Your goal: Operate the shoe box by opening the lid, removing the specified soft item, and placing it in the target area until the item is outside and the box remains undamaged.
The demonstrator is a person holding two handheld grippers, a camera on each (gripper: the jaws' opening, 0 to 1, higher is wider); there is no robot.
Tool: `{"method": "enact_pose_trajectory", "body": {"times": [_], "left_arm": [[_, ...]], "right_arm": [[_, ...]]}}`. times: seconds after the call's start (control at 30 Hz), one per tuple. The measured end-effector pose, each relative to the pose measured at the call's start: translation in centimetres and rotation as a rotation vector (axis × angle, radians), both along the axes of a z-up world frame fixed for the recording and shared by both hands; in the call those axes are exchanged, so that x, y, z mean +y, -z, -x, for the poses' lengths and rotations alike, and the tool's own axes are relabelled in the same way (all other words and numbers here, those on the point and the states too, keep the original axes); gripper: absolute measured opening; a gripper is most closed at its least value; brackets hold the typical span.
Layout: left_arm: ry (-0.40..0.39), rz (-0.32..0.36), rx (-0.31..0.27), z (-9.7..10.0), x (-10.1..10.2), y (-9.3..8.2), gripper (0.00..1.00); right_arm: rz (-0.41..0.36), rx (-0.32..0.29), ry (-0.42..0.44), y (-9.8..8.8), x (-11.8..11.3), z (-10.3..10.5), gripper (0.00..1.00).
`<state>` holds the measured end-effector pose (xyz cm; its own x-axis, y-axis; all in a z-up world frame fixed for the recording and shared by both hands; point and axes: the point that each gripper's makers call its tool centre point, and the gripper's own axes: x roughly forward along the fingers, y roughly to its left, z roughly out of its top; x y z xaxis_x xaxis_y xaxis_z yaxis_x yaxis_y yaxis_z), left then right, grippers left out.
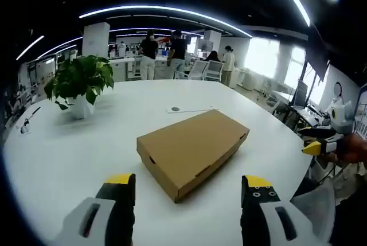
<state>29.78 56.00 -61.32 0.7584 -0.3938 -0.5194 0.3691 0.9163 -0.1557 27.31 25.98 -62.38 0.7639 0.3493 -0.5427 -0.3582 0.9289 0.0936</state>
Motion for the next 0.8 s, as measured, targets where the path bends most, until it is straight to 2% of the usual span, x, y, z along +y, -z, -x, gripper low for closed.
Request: {"method": "enact_pose_trajectory", "body": {"times": [0.8], "left_arm": [[0.004,-0.003,0.002,0.04,-0.07,0.03,0.77]], "right_arm": [[-0.005,-0.004,0.012,-0.11,-0.48,0.00,0.83]]}}
